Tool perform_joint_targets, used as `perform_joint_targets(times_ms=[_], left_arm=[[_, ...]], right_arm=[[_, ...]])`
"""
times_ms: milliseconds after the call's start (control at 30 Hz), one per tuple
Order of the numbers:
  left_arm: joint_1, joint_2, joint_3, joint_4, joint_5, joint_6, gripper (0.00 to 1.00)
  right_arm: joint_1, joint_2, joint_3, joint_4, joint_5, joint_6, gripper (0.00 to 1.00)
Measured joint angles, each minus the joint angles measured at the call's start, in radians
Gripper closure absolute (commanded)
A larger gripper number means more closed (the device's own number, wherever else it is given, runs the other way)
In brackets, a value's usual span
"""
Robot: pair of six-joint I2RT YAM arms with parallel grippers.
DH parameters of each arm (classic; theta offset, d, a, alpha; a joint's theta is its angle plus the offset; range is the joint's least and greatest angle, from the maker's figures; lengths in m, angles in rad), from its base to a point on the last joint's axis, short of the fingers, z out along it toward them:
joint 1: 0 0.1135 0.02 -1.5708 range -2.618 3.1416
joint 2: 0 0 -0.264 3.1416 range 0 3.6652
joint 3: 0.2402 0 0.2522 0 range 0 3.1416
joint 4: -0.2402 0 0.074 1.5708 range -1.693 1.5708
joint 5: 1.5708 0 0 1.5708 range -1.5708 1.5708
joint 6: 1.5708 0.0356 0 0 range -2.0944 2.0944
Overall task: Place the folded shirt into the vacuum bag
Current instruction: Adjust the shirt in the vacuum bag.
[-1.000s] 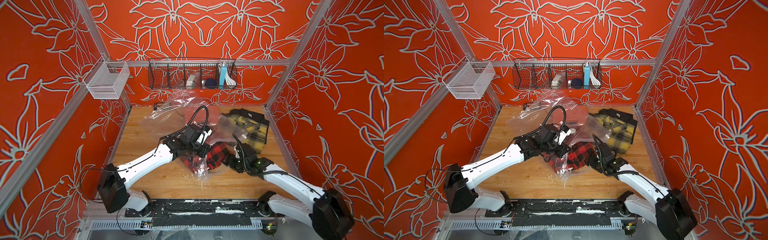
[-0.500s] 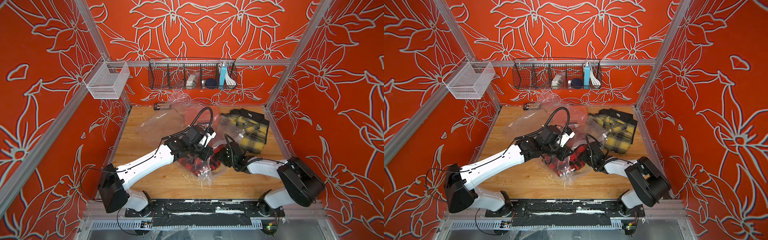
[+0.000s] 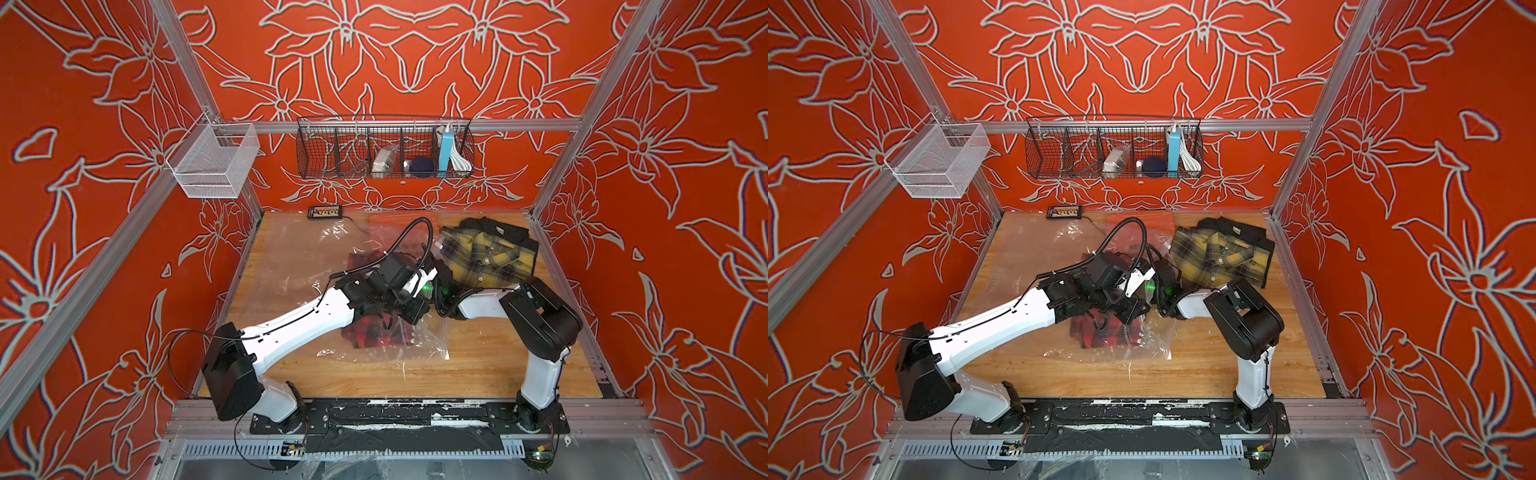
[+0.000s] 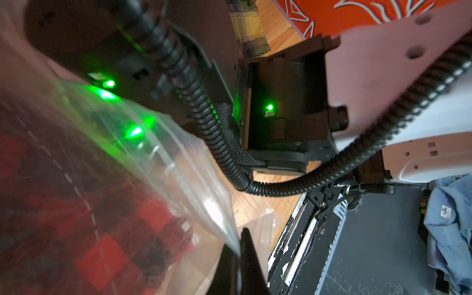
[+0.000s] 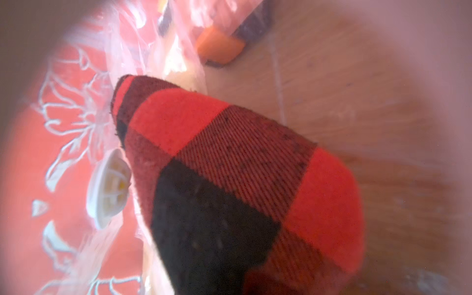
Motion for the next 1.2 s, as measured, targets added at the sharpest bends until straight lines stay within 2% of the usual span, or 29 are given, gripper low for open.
perform_joint_targets(times_ms=[100,167,233,333,433,567,767,900,1000,1200], left_arm=[[0.010,-0.002,-0.021,0.003,0.000,0.000,0.98],[0.019,-0.002,-0.029,0.001,0.001,0.000,0.98],[0.028,-0.003,-0.029,0.003,0.002,0.003,0.98],[0.039,-0.006,-0.029,0.011,0.003,0.004,0.97],[0.040,-0.008,-0.029,0.014,0.006,0.007,0.97],[0.040,-0.008,-0.029,0.018,0.019,0.007,0.97],[0.040,0.010,-0.020,0.031,0.047,0.005,0.97],[0.040,0.043,-0.004,0.037,0.065,0.000,0.97],[0.040,0.056,0.001,0.045,0.069,-0.005,0.97],[0.047,0.063,0.002,0.062,0.067,-0.010,0.97]], right_arm=[[-0.002,-0.001,0.000,-0.017,-0.061,-0.025,0.50],[-0.006,-0.008,-0.005,-0.052,-0.088,-0.048,0.38],[-0.016,-0.031,-0.031,-0.084,-0.109,-0.062,0.34],[-0.037,-0.086,-0.103,-0.125,-0.152,-0.072,0.33],[-0.054,-0.145,-0.173,-0.172,-0.181,-0.076,0.36],[-0.044,-0.184,-0.244,-0.166,-0.215,-0.048,0.46],[0.018,-0.094,-0.250,-0.009,-0.243,0.065,0.66],[0.042,0.034,-0.150,0.071,-0.263,0.111,0.78],[0.062,0.126,-0.030,0.076,-0.267,0.128,0.82],[0.087,0.203,0.133,0.037,-0.262,0.130,0.91]])
